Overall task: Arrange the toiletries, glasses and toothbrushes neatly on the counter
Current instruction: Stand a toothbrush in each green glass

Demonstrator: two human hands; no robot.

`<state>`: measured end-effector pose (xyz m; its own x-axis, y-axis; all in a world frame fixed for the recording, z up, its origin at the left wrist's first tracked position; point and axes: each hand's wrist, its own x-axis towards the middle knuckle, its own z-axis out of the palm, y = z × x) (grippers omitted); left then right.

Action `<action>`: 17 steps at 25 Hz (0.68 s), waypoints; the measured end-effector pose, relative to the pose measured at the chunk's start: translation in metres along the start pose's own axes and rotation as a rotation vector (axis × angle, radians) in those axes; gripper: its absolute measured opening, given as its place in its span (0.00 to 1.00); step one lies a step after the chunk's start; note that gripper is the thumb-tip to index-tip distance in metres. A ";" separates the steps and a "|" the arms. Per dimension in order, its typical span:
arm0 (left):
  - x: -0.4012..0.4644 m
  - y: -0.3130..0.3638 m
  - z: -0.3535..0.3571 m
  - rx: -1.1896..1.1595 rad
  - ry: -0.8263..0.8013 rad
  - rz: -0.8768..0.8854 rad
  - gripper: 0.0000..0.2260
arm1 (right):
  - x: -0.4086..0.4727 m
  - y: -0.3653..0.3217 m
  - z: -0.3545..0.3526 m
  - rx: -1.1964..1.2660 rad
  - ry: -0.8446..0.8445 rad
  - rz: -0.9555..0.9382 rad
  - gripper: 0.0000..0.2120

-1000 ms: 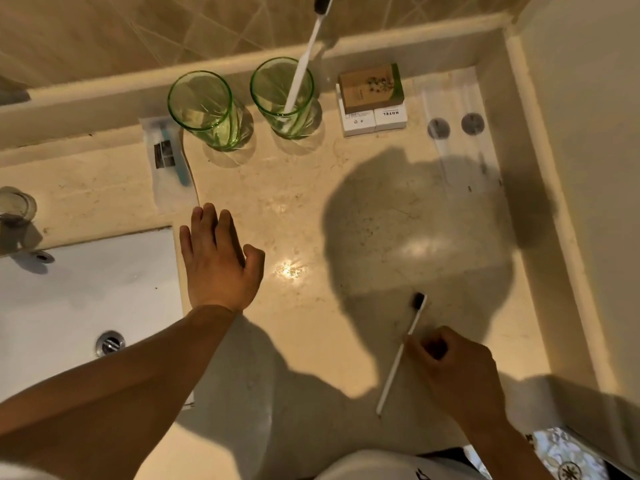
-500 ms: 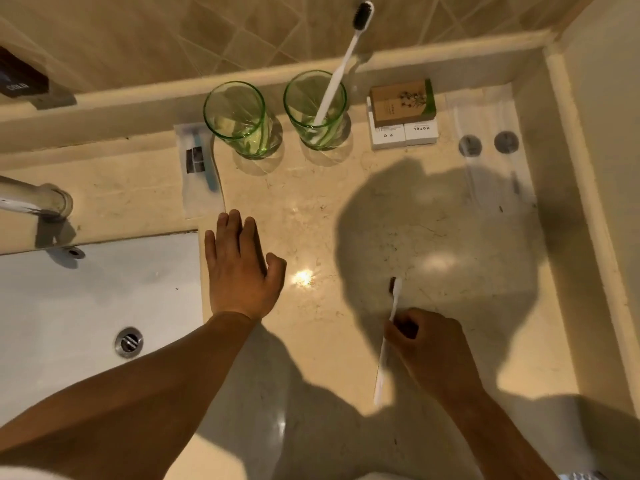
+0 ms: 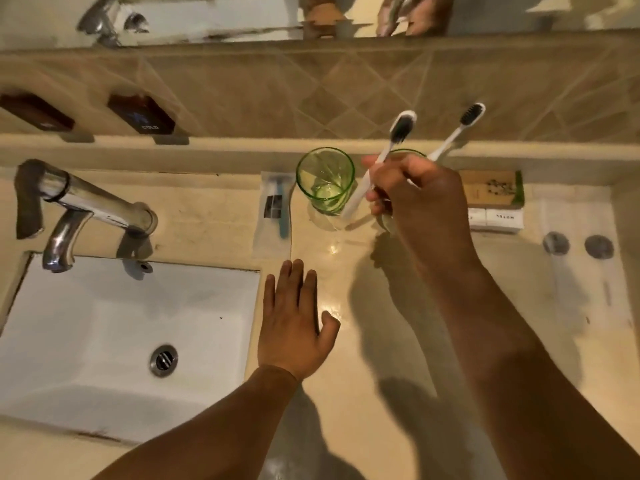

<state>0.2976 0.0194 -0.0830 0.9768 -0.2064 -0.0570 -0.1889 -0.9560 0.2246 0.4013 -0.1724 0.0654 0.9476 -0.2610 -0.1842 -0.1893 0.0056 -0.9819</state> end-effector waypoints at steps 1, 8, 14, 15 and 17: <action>0.000 -0.001 0.001 0.002 0.001 -0.006 0.32 | 0.007 -0.005 0.006 0.047 0.024 -0.013 0.07; 0.000 -0.002 0.002 0.028 -0.017 -0.010 0.32 | 0.039 -0.001 0.024 0.146 0.144 -0.014 0.06; 0.001 -0.003 0.000 0.056 -0.068 -0.008 0.32 | 0.056 0.012 0.043 -0.022 0.193 0.019 0.05; 0.001 -0.003 -0.001 0.058 -0.078 -0.012 0.32 | 0.057 0.013 0.046 -0.038 0.200 0.016 0.05; 0.001 -0.003 -0.002 0.073 -0.100 -0.027 0.32 | 0.059 0.014 0.051 -0.084 0.189 0.015 0.05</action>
<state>0.2996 0.0219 -0.0822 0.9673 -0.1966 -0.1601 -0.1730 -0.9734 0.1501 0.4681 -0.1391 0.0388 0.8810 -0.4379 -0.1791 -0.2311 -0.0678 -0.9706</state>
